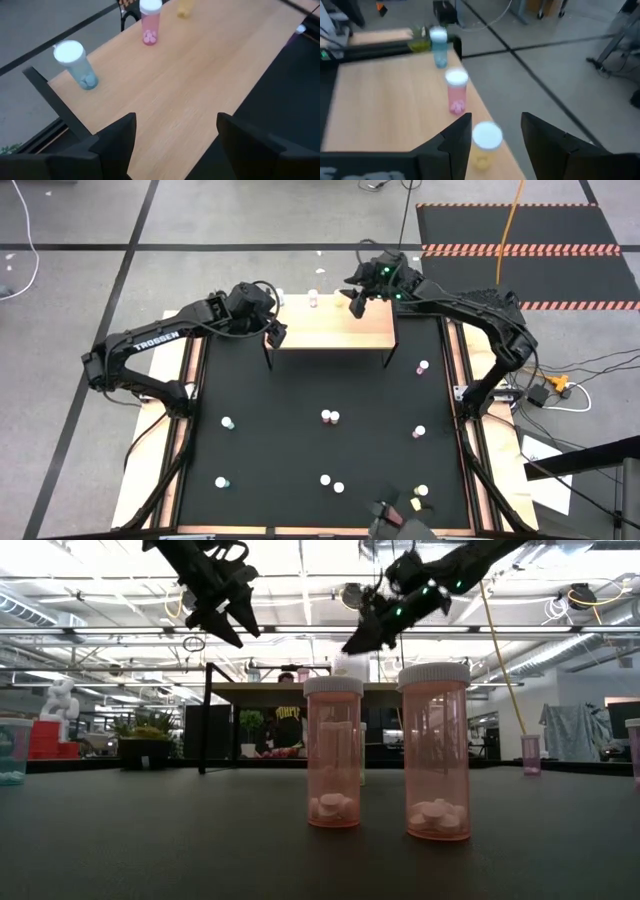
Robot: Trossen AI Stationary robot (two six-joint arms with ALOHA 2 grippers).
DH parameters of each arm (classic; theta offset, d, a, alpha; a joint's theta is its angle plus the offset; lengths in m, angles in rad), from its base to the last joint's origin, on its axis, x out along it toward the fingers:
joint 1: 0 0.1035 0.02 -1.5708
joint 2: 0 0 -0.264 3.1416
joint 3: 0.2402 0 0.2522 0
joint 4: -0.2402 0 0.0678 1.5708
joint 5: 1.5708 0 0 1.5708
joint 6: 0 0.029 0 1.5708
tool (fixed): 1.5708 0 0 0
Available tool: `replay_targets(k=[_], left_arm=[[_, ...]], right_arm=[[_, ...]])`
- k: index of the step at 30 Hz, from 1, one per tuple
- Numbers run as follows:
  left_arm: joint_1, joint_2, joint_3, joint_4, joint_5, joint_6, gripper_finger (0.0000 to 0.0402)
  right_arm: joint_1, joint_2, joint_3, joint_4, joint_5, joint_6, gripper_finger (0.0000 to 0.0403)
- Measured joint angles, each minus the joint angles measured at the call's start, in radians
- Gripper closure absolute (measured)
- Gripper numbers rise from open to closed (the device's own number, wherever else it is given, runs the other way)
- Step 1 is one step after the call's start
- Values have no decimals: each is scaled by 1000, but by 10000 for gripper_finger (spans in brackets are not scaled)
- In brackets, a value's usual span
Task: Pick and place medicine bottles onto shelf by color
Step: Put the top left pink pill bottle on the shelf
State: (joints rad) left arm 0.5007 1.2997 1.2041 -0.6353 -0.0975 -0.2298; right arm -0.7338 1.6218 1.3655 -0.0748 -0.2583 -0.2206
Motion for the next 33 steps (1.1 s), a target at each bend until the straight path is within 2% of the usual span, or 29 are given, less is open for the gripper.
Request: replay_targets(k=[5, 8, 10, 14, 18, 23, 27, 33], left_arm=[[-1, -80, 0, -6, 1, 82, 128], [-1, -137, 0, 30, 2, 159, 128], [-1, -168, 0, 67, 22, 215, 128], [-6, -206, 0, 190, 148, 311, 128], [-25, -242, 0, 261, 178, 361, 128], [-45, -313, 0, 279, 176, 297, 128], [-78, -387, 0, 217, 198, 288, 128], [-151, -440, 0, 23, 204, 297, 128]], right_arm=[[32, -142, 0, -98, 1, 37, 236], [99, -227, 0, -190, 4, -8, 236], [167, -270, 0, -239, 53, -24, 236], [330, -313, 1, -277, 209, 2, 236], [501, -312, 1, -256, 362, 88, 236], [690, -275, 1, -225, 511, 198, 236], [800, -227, 1, -132, 525, 333, 236], [918, -103, 2, -22, 573, 558, 236]])
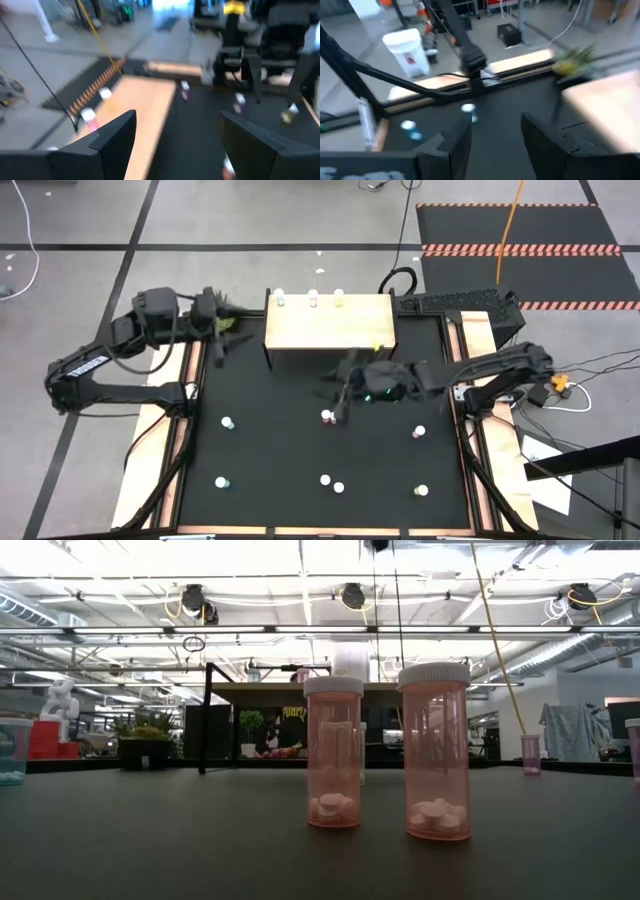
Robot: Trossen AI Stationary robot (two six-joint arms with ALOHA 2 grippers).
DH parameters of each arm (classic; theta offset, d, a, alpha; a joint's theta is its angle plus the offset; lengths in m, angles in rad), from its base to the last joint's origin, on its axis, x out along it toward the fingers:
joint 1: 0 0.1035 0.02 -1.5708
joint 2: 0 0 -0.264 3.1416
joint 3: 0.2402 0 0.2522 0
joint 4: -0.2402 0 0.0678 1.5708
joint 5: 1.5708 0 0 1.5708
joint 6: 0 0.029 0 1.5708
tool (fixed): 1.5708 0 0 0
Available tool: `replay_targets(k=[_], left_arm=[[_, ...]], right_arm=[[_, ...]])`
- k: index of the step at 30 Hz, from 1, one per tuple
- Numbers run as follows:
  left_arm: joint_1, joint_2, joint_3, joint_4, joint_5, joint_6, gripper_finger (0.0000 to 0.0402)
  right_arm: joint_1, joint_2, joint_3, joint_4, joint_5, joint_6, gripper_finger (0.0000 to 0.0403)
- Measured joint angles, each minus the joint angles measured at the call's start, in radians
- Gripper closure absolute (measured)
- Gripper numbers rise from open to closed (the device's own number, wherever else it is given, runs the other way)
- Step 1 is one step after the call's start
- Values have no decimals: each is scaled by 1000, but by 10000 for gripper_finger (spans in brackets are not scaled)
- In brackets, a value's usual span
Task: Pick and place medicine bottles onto shelf by color
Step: Put the top left pink pill bottle on the shelf
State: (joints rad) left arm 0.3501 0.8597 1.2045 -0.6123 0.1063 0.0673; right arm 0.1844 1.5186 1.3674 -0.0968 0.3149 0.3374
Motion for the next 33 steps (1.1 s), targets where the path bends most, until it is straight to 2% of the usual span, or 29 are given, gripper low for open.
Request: replay_targets(k=[6, 14, 21, 24, 29, 33], left_arm=[[-67, 5, 0, -202, 43, 22, 128], [-164, -6, 0, -292, 40, -161, 128], [-236, 45, 0, -247, -52, -323, 128], [-291, 81, 0, -204, -113, -417, 128], [-448, 127, 0, -195, -279, -587, 128], [-612, 155, 0, -197, -332, -760, 128]], right_arm=[[71, 115, 0, 139, 4, 189, 236], [107, 214, 0, 260, -2, 273, 236], [175, 170, -1, 252, 7, 284, 236], [240, 147, -1, 215, 58, 263, 236], [347, 124, 0, 99, 129, 253, 236], [397, 126, -1, 45, 152, 252, 236]])
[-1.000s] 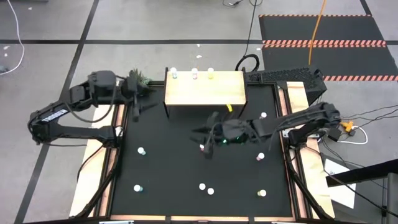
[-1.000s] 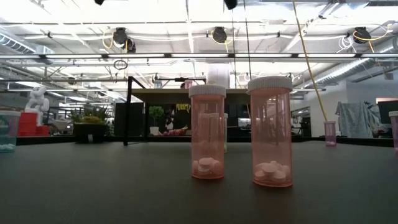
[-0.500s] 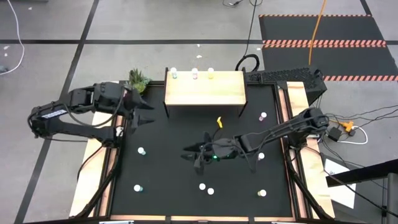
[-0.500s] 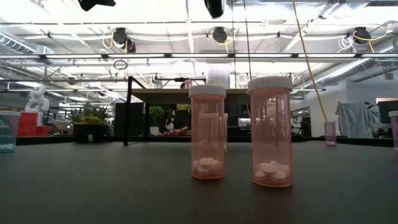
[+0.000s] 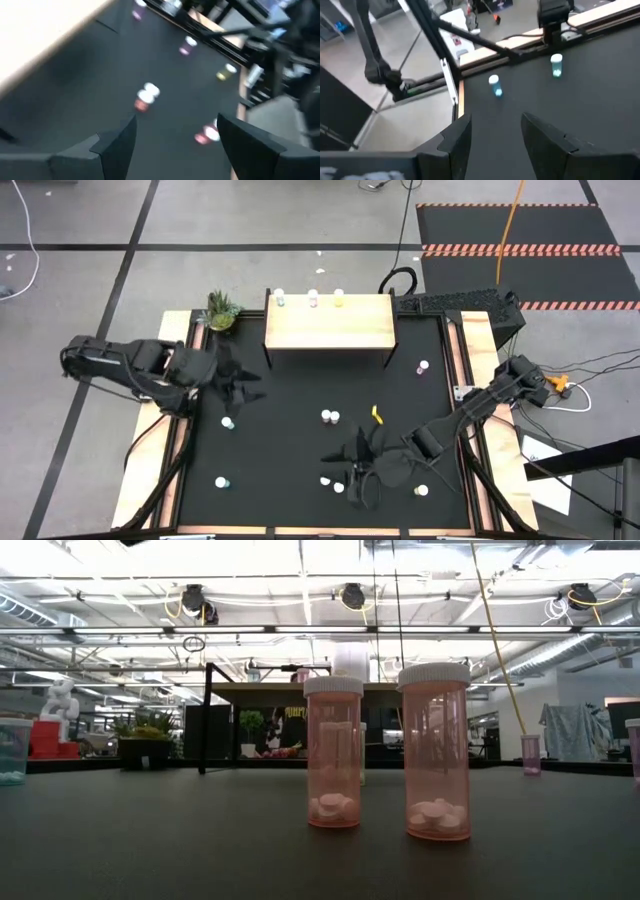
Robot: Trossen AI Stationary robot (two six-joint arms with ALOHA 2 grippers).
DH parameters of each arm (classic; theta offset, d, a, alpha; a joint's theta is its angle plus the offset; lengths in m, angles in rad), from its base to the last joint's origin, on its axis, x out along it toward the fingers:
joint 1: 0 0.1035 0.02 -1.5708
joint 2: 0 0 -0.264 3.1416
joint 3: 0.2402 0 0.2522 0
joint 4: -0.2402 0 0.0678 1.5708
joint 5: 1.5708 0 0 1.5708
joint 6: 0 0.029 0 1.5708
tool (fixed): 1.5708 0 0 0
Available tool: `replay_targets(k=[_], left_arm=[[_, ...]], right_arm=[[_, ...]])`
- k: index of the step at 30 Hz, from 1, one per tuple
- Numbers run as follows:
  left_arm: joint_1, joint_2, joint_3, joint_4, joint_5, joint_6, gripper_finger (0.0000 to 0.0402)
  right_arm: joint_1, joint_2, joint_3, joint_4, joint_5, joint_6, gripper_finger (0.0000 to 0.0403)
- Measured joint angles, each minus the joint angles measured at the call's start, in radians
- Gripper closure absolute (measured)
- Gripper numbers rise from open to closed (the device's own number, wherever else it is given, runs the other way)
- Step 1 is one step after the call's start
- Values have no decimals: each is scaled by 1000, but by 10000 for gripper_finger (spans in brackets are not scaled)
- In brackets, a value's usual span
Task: Pick and place medicine bottles onto shelf by color
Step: Put the top left pink pill bottle on the shelf
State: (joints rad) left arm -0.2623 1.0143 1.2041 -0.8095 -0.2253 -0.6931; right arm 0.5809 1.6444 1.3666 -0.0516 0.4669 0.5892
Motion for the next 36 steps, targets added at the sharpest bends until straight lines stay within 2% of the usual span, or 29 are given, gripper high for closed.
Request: replay_targets(k=[4, 9, 12, 15, 19, 27, 33, 36], left_arm=[[-197, 38, 0, -23, -78, -168, 128], [-419, 105, 0, -221, -196, -489, 128], [-508, 151, -1, -306, -228, -675, 128], [-553, 195, -1, -301, -273, -764, 128], [-547, 257, -1, -235, -318, -743, 128], [-479, 347, -1, -105, -323, -517, 128], [-385, 352, -1, -105, -320, -482, 128], [-337, 346, -1, -109, -281, -460, 128]], right_arm=[[9, -1, 0, 0, 2, -32, 236], [5, -1, 0, -6, -8, -115, 236], [-5, -1, 0, -16, -50, -143, 236], [-15, -1, 0, -28, -51, -156, 236], [-37, -9, 0, -147, -53, -138, 236], [-90, -227, 0, -705, -49, 169, 236], [-91, -403, 1, -1164, 78, 510, 236], [-91, -459, 1, -1403, 91, 723, 236]])
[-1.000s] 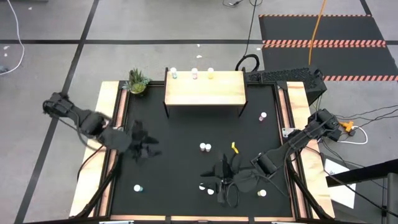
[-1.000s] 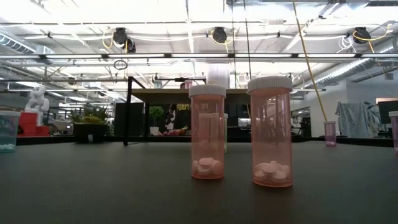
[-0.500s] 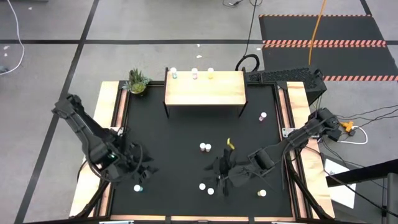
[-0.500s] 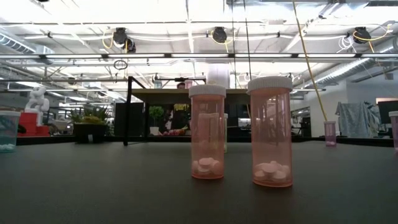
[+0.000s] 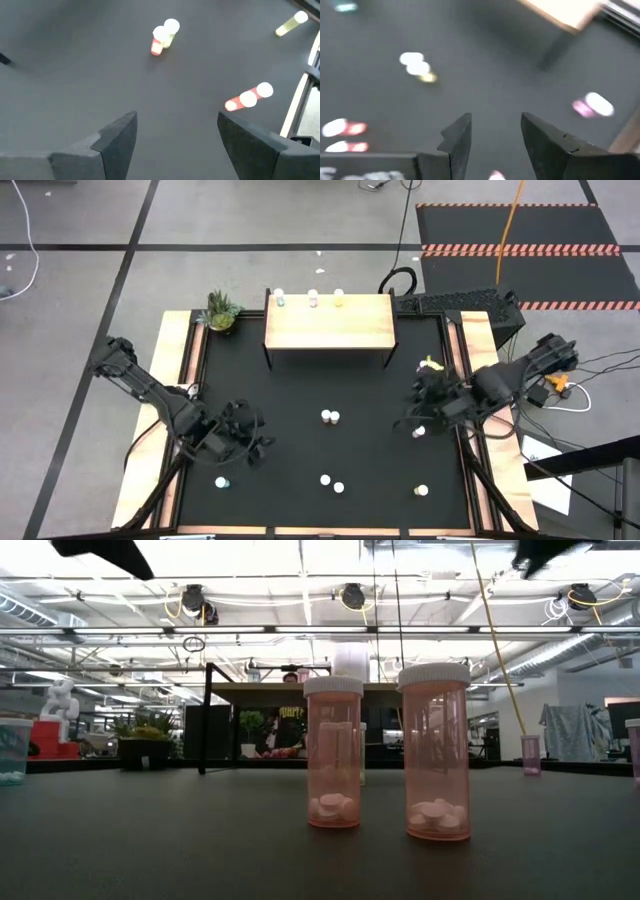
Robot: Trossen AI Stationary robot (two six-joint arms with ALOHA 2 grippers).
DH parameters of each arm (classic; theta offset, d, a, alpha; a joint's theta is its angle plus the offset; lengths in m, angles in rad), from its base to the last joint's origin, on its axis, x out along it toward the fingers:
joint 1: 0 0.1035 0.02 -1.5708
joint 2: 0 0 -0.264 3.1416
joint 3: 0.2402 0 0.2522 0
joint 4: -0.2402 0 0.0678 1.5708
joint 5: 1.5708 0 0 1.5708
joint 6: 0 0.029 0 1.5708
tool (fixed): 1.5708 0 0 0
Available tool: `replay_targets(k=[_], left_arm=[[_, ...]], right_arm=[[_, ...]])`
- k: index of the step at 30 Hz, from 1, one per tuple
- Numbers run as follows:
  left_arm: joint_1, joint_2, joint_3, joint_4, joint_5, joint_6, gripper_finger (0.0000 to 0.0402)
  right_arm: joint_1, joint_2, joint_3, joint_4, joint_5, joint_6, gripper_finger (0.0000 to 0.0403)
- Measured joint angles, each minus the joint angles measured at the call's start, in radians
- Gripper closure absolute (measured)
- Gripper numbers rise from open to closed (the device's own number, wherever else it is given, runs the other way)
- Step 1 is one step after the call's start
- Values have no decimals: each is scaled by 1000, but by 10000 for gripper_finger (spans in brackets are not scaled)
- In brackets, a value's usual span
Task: Pick and place medicine bottles onto shelf by color
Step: Put the top left pink pill bottle on the shelf
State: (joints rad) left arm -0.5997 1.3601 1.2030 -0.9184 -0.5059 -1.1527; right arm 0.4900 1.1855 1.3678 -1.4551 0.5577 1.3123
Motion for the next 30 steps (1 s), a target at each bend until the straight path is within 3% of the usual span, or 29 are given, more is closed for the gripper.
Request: replay_targets(k=[3, 6, 12, 19, 21, 24, 30], left_arm=[[39, -1, 0, -2, 65, 54, 128], [67, -1, 0, -6, 103, 90, 128], [98, -1, 0, -16, 147, 104, 128], [155, -1, 0, -22, 158, 271, 128], [196, -1, 0, -19, 215, 365, 128], [264, -1, 0, -26, 299, 458, 128], [356, -6, 0, -106, 313, 576, 128]], right_arm=[[-5, -27, -7, -125, 8, 145, 236], [-52, -61, -72, -95, 12, 149, 236], [-258, -102, -281, -106, -126, 114, 236], [-523, -161, -461, 16, -249, -61, 236], [-598, -169, -490, 79, -269, -137, 236], [-707, -171, -513, 107, -294, -227, 236], [-830, -170, -520, 147, -298, -345, 236]])
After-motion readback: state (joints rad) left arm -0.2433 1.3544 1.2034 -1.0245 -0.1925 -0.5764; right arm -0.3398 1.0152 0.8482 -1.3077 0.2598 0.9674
